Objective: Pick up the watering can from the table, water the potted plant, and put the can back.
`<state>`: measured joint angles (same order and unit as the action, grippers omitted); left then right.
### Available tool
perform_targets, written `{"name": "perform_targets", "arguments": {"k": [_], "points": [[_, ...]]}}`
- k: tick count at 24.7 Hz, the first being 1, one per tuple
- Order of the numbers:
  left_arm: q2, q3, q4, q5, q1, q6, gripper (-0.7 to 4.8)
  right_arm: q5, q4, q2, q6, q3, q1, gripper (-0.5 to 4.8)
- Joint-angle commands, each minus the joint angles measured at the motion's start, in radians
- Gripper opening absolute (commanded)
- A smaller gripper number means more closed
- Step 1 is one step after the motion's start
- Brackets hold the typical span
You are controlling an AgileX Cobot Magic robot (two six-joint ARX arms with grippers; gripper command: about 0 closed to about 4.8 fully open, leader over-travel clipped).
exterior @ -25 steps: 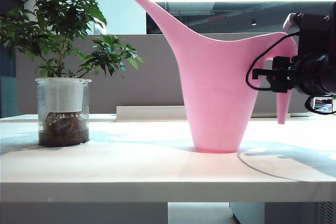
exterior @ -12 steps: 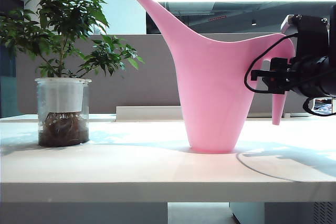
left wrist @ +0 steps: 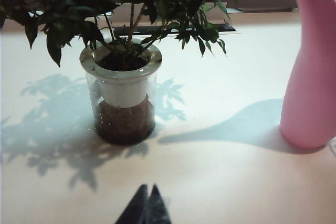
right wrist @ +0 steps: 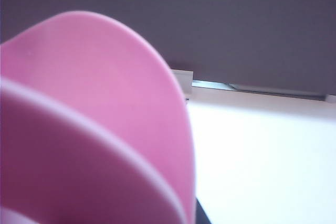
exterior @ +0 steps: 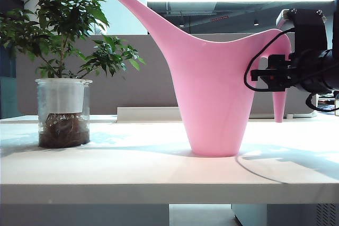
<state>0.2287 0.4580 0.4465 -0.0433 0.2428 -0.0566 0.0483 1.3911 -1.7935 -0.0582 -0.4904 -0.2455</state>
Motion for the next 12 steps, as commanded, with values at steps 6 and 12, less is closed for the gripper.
{"name": "perform_targets", "arguments": {"k": [6,12], "points": [[0.0,0.001,-0.006,-0.002,-0.001,0.004,-0.05,0.001,0.003,0.014,-0.025,0.001,0.0,3.44],[-0.004,-0.004,-0.008,-0.002,-0.001,0.004,-0.05,0.001,0.013,0.021,-0.025,0.037,0.0,4.32]]}}
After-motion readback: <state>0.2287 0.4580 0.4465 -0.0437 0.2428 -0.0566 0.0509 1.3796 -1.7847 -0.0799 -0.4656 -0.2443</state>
